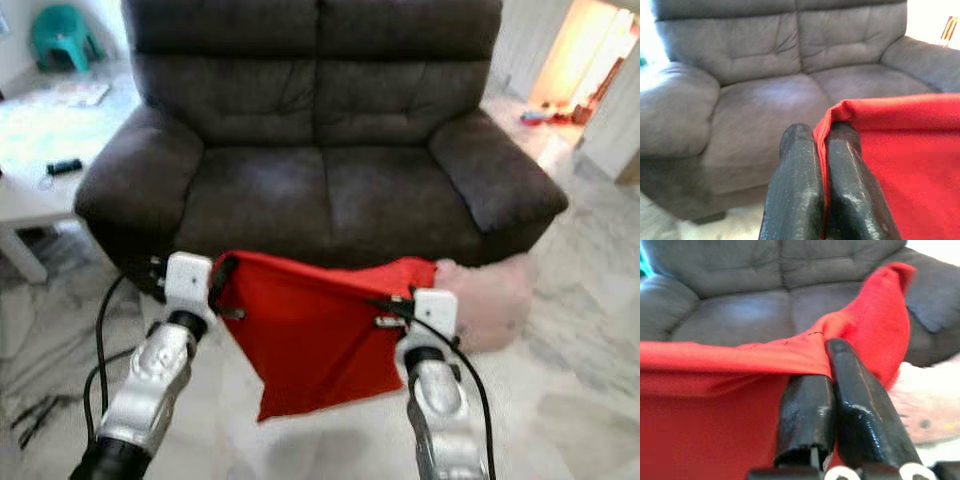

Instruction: Move the pillow to the sofa from floor

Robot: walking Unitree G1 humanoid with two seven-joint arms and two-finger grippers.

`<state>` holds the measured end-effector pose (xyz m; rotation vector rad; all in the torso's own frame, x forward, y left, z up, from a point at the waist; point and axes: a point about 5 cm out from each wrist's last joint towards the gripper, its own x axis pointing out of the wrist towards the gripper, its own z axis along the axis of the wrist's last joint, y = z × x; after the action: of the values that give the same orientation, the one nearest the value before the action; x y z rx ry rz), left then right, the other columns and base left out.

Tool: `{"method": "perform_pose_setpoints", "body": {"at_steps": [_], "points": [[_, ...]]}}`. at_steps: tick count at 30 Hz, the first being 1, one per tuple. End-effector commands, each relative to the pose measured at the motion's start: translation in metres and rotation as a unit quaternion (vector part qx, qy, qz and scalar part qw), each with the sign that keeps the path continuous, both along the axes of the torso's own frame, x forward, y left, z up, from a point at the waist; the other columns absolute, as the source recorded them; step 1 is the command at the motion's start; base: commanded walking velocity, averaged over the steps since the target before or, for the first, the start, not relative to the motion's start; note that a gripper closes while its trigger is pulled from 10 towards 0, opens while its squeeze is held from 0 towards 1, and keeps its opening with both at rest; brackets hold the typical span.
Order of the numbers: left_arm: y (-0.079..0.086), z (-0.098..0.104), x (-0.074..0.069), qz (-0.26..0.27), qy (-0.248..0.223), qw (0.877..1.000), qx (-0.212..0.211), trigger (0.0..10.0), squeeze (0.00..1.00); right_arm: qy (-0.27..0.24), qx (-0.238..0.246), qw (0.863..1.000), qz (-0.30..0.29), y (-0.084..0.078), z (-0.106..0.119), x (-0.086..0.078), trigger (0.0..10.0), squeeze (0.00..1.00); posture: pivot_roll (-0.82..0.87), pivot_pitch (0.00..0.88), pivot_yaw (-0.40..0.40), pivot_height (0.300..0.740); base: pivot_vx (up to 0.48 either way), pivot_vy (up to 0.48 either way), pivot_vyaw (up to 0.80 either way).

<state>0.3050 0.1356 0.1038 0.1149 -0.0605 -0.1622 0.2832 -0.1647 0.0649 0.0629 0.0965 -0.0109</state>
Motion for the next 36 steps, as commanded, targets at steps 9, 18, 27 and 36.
{"method": "perform_pose_setpoints", "body": {"at_steps": [9, 18, 27, 36], "points": [[0.015, 0.010, 0.003, 0.043, -0.021, 0.999, -0.007, 10.0, 0.00, -0.060, -0.002, 0.998, -0.033, -0.020, 0.026, 0.006, 10.0, 0.00, -0.02, 0.000, -0.035, 0.736, 0.000, 0.090, 0.00], [0.016, 0.010, 0.003, 0.044, -0.022, 0.999, -0.005, 10.0, 0.00, -0.063, 0.002, 0.998, -0.029, -0.017, 0.028, 0.006, 10.0, 0.00, -0.01, 0.000, -0.032, 0.736, 0.000, 0.121, 0.00], [0.018, 0.012, 0.003, 0.046, -0.027, 0.999, -0.001, 10.0, 0.00, -0.064, 0.002, 0.998, -0.023, -0.015, 0.028, 0.007, 10.0, 0.00, -0.01, 0.000, -0.032, 0.736, 0.000, 0.000, 0.00], [0.017, 0.016, 0.004, 0.045, -0.037, 0.998, -0.007, 10.0, 0.00, -0.076, 0.001, 0.997, 0.003, -0.008, 0.032, 0.007, 10.0, 0.00, -0.01, 0.000, -0.030, 0.736, 0.000, 0.000, 0.53]]}}
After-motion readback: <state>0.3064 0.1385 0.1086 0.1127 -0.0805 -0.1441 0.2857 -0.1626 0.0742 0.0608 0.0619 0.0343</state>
